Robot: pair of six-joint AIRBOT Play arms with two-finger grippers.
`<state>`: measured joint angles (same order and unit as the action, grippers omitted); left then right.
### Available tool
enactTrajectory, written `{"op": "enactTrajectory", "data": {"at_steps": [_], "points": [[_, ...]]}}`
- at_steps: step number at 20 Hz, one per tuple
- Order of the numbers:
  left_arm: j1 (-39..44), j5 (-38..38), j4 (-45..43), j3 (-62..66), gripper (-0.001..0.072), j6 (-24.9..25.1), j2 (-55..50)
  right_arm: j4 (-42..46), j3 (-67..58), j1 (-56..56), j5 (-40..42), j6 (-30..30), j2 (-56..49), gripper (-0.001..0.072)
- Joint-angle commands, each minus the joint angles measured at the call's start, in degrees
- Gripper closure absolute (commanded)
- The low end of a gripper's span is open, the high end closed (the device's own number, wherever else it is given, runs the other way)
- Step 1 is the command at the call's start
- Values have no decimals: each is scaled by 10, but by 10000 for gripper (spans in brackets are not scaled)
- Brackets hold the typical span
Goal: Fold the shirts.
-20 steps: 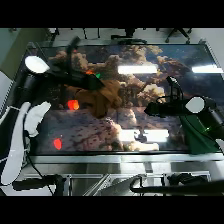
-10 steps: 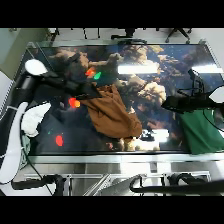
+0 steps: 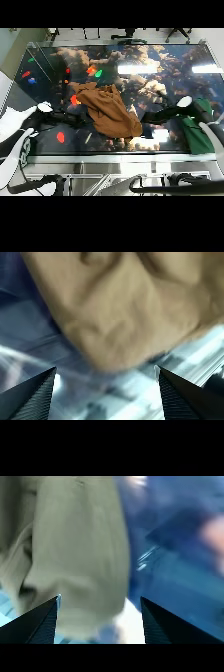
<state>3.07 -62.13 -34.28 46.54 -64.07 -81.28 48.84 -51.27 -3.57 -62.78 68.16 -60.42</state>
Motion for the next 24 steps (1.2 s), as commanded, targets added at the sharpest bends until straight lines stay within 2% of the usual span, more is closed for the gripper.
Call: {"op": "enactTrajectory", "data": {"at_steps": [1, 2, 4, 5, 6, 7, 9, 14, 18, 21, 24], "points": [[28, 68, 134, -30, 1, 91, -70, -113, -4, -31, 28, -115, -91, 136], [37, 66, 148, -14, 69, 98, -92, -141, -8, -30, 29, -140, -106, 137], [58, 65, 146, 27, 313, 100, -132, -166, -22, -30, 30, -160, -130, 150], [69, 57, 144, 50, 522, 100, -150, -166, -29, -30, 27, -160, -135, 331], [75, 44, 144, 72, 694, 102, -163, -167, -36, -30, 18, -173, -134, 667], [77, 25, 144, 96, 696, 102, -170, -168, -46, -29, 4, -176, -130, 693], [74, -13, 144, 139, 699, 99, -159, -168, -76, -28, -31, -176, -106, 693], [39, -53, 131, 217, 700, 51, -5, -168, -177, -28, -70, -172, 14, 695], [32, -110, 66, 308, 700, -20, 108, -167, -233, -28, -59, -172, 116, 695], [30, -123, 66, 425, 699, -50, 176, -145, -322, -28, -2, -172, 189, 696], [31, -118, 15, 587, 698, -74, 215, -82, -454, -28, 56, -172, 233, 696]]}}
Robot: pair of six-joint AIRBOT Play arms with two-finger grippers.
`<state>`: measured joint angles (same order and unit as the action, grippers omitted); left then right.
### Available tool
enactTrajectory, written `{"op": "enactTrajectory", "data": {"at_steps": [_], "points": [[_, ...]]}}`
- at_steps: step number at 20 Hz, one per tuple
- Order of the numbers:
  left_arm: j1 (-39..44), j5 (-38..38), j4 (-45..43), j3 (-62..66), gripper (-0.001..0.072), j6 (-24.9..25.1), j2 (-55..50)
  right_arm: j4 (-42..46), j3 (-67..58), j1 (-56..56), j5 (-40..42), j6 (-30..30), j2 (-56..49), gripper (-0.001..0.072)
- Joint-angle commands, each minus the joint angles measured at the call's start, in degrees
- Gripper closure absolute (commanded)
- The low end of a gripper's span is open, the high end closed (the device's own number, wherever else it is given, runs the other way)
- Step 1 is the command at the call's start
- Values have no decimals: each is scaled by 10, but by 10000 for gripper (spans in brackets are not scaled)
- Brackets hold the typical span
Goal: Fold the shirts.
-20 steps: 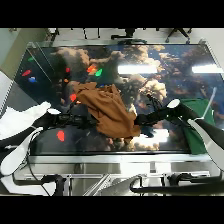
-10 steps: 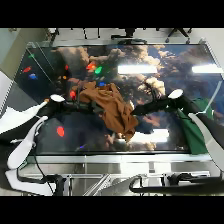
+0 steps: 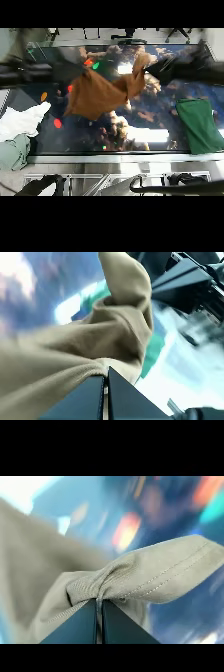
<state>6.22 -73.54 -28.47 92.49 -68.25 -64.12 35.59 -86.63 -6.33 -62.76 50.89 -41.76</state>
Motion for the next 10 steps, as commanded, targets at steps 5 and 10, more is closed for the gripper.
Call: {"op": "enactTrajectory", "data": {"at_steps": [5, 10], "points": [[-1, -56, -94, 311, 697, -80, 8, 103, -204, -1, 56, 0, 50, 696], [11, -70, -94, 122, 695, -68, -45, 149, -178, -1, -58, 50, -35, 695]]}}
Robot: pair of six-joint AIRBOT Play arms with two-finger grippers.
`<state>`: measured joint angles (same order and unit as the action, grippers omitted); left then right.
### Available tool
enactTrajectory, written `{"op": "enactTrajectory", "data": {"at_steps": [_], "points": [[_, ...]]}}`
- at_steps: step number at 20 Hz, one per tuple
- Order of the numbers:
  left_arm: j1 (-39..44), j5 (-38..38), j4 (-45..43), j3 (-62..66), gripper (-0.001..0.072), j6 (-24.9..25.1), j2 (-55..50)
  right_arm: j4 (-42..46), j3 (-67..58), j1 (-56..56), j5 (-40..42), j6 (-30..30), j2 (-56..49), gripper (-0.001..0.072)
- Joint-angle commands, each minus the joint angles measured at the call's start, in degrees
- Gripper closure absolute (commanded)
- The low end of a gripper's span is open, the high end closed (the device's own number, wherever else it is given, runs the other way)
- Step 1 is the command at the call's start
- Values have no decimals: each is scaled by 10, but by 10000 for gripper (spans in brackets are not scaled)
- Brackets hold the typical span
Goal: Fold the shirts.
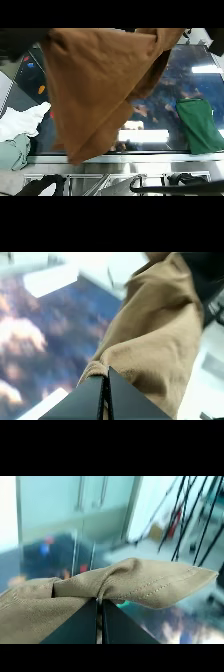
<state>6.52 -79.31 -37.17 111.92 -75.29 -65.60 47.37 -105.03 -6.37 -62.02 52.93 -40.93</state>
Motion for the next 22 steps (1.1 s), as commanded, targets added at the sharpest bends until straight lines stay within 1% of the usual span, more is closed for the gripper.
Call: {"op": "enactTrajectory", "data": {"at_steps": [1, 2, 4, 6, 7, 8, 9, 10, 13, 14, 15, 16, 17, 18, 21, 22], "points": [[14, -12, -7, -108, 695, 18, -56, 32, 24, 0, -90, 40, -70, 695], [24, -10, -8, -137, 695, 35, -84, 32, 52, 0, -105, 44, -97, 695], [42, 12, -8, -184, 695, 65, -151, 33, 128, 0, -98, 43, -153, 695], [53, 58, -7, -220, 687, 71, -222, 59, 206, 0, -61, 55, -210, 695], [55, 76, -7, -231, 667, 71, -257, 73, 235, 0, -41, 63, -237, 695], [53, 78, -6, -232, 369, 71, -289, 83, 256, 0, -28, 71, -262, 695], [47, 75, -2, -232, 34, 68, -314, 86, 268, 0, -26, 72, -289, 695], [36, 60, -3, -226, 11, 54, -336, 86, 270, 0, -27, 75, -311, 695], [-20, -49, -3, -195, 12, 26, -367, 97, 270, 2, -20, 76, -340, 696], [-36, -82, -6, -196, 51, 19, -367, 100, 270, 5, -18, 76, -339, 695], [-53, -116, -9, -199, 58, 11, -367, 101, 270, 10, -18, 76, -338, 695], [-67, -131, -9, -220, 57, 10, -357, 101, 270, 17, -19, 76, -336, 695], [-78, -120, -14, -254, 58, 12, -339, 101, 270, 24, -23, 76, -335, 695], [-89, -90, -35, -296, 57, 17, -317, 100, 270, 30, -29, 76, -334, 695], [-105, 27, -129, -421, 57, 19, -257, 101, 270, 36, -42, 75, -333, 695], [-110, 64, -132, -454, 57, 19, -247, 101, 270, 36, -42, 75, -334, 695]]}}
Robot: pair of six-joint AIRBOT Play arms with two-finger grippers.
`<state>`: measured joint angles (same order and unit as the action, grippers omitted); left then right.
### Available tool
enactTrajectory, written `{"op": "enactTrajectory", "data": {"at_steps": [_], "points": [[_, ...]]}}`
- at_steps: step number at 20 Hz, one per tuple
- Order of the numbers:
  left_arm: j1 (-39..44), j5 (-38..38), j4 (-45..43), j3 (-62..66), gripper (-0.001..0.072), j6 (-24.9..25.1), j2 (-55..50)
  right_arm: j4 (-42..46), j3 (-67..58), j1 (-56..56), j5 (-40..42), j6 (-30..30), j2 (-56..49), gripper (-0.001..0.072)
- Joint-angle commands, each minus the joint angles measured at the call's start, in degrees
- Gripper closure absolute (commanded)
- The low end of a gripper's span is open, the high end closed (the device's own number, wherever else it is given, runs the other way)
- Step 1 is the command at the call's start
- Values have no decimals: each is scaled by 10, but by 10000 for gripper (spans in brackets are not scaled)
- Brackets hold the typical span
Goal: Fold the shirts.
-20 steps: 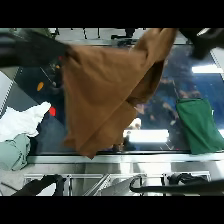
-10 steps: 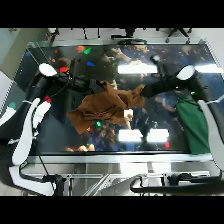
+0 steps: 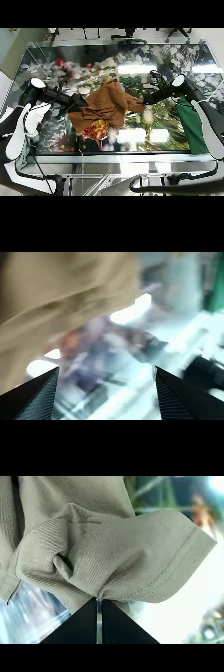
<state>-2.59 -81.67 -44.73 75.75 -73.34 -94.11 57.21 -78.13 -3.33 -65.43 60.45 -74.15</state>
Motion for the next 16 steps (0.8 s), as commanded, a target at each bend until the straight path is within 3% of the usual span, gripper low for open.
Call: {"op": "enactTrajectory", "data": {"at_steps": [1, 4, 9, 10, 11, 12, 16], "points": [[-19, 123, -48, -120, 57, -1, 41, 2, 1, 5, -5, 0, -2, 695], [-2, 218, -6, -160, 57, 21, 21, 0, 1, 5, -5, 0, -2, 695], [42, 258, 69, -68, 61, 56, -70, 0, 1, 5, -6, 0, -2, 695], [50, 252, 68, -46, 287, 57, -85, 0, 1, 5, -6, 0, -2, 695], [56, 230, 68, -23, 600, 63, -99, 0, 1, 5, -6, 0, -2, 695], [60, 201, 70, -2, 694, 69, -108, 0, 1, 5, -6, 0, -2, 695], [58, 77, 69, 80, 697, 62, -79, -4, 0, 8, -5, 1, 20, 695]]}}
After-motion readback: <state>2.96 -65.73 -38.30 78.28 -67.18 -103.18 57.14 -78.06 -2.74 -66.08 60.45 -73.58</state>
